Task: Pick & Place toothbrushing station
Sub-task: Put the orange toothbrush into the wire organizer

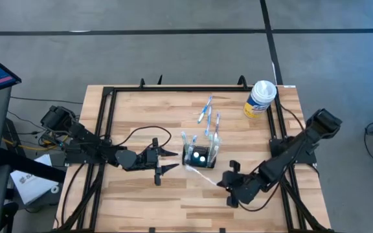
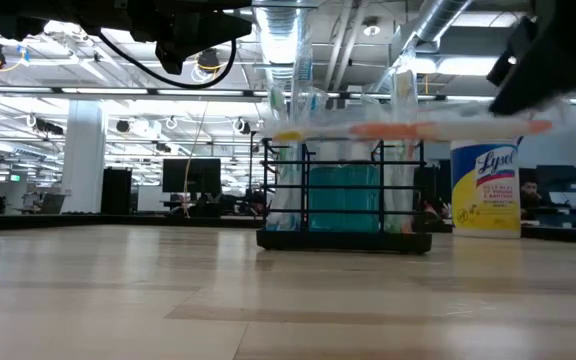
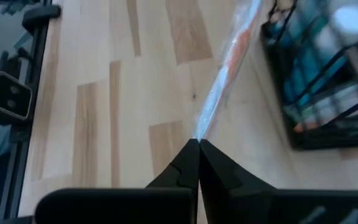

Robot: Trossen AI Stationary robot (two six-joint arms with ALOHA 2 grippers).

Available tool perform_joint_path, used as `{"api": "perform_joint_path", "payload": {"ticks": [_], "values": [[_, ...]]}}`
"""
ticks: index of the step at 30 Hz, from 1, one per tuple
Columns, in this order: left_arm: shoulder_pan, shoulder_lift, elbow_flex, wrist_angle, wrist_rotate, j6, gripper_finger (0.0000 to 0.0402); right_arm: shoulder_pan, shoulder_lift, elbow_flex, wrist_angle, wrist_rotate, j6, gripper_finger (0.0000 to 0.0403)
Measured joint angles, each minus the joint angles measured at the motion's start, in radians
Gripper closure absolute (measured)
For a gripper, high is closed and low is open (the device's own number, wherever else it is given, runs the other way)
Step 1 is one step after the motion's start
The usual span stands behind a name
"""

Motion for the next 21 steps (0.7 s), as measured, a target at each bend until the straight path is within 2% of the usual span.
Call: {"api": "perform_joint_path", "payload": {"ticks": [21], "values": [[0.0, 0.0, 0.0, 0.023, 0.0, -0.007, 0.022, 0.008, -0.198, 0.0, 0.006, 0.185, -0.188, 0.0403]]}}
